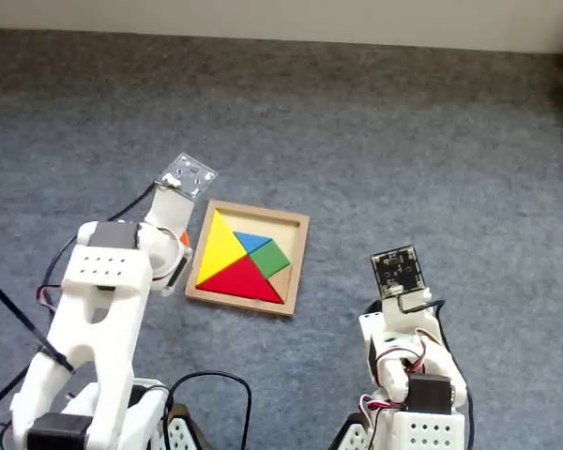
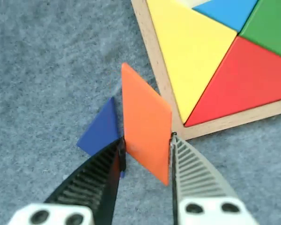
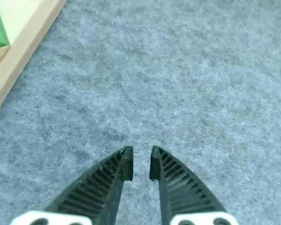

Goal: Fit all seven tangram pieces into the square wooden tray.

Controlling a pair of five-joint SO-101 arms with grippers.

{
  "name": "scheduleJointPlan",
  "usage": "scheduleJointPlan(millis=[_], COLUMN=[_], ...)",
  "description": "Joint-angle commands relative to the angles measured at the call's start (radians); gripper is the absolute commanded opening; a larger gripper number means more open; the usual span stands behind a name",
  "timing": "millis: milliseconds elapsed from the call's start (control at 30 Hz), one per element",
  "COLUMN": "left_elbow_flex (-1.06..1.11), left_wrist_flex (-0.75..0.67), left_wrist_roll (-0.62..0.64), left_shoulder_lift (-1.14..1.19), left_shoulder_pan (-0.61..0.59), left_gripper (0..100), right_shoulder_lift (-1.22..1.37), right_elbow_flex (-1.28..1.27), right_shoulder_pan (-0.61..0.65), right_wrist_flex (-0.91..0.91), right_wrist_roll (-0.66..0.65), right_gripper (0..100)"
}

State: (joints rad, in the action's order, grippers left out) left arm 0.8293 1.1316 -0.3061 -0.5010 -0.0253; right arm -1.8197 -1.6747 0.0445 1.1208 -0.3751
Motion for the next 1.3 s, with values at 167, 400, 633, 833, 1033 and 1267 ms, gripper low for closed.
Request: scheduleJointPlan(millis=[167, 400, 633, 833, 1033, 1267], left_elbow_flex=[-0.03, -0.03, -0.03, -0.03, -0.028, -0.028], left_wrist_flex=[-0.095, -0.216, -0.262, -0.298, -0.298, -0.252], left_wrist_roll=[0.345, 0.594, 0.733, 0.77, 0.769, 0.769], left_shoulder_lift=[-0.033, -0.031, -0.031, -0.031, -0.031, -0.031], left_shoulder_pan=[0.213, 0.229, 0.239, 0.288, 0.323, 0.321], left_gripper=[10, 10, 10, 10, 10, 28], right_shoulder_lift=[-0.016, -0.016, -0.016, -0.016, -0.016, -0.016], right_elbow_flex=[-0.114, -0.114, -0.114, -0.114, -0.114, -0.114], right_shoulder_pan=[-0.015, -0.015, -0.015, -0.015, -0.015, -0.015], right_wrist_flex=[-0.013, -0.013, -0.013, -0.013, -0.013, -0.013], right_wrist_roll=[-0.012, -0.012, -0.012, -0.012, -0.012, -0.012], right_gripper=[7.7, 7.7, 7.7, 7.7, 7.7, 7.7])
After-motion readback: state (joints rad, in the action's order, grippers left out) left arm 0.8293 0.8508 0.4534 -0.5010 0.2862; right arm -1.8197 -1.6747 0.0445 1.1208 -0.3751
